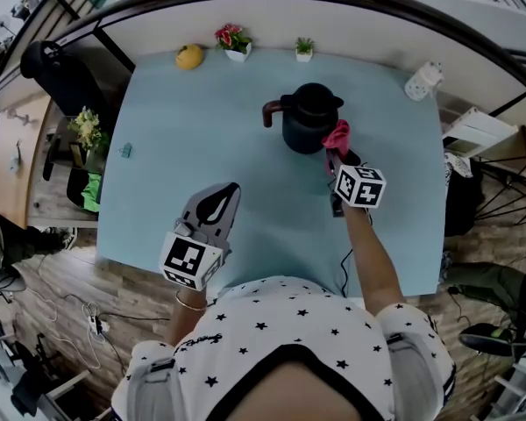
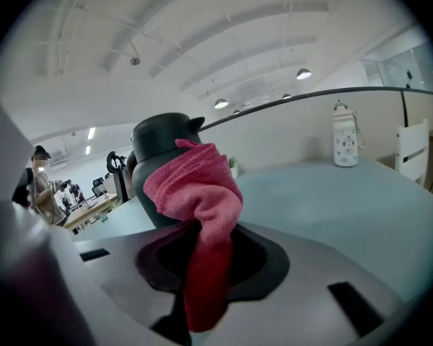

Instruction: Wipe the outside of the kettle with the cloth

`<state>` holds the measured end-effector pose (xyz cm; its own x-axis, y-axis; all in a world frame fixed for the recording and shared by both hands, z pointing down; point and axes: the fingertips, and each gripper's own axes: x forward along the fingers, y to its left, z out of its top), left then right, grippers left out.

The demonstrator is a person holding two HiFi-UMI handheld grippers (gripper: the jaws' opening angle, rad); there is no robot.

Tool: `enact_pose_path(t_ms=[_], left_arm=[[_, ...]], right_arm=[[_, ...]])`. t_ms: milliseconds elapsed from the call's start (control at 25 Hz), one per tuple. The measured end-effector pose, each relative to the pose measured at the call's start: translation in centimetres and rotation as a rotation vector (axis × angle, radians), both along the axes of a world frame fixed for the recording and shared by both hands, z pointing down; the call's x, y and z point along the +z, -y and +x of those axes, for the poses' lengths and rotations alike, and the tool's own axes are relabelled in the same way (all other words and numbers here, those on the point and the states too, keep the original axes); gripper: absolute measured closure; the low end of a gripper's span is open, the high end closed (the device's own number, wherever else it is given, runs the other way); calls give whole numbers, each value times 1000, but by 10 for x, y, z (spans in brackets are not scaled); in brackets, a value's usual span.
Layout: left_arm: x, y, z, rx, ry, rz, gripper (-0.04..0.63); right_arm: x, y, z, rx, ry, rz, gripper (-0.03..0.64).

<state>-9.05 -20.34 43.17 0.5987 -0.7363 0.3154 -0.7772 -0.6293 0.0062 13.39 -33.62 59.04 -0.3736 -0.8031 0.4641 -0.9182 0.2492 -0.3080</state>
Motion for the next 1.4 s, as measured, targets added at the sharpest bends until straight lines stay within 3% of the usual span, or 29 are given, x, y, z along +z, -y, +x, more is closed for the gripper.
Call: enact_pose_path(t_ms=[560, 760, 1000, 1200, 1400], left_arm=[[-2, 2, 1, 3, -10, 11, 566], [-7, -1, 0, 9, -12, 26, 566], [-14, -7, -1, 28, -10, 52, 566], [-19, -8, -1, 47, -10, 74, 566], [-25, -9, 0, 58, -12, 96, 565]], right_arm=[[41, -8, -10, -63, -100, -118, 518], [40, -16, 3, -4, -89, -122, 518], [0, -45, 29, 100, 15, -46, 518], [-48, -73, 26, 99, 93, 58, 519], [-96, -101, 1, 31, 170, 157, 520]])
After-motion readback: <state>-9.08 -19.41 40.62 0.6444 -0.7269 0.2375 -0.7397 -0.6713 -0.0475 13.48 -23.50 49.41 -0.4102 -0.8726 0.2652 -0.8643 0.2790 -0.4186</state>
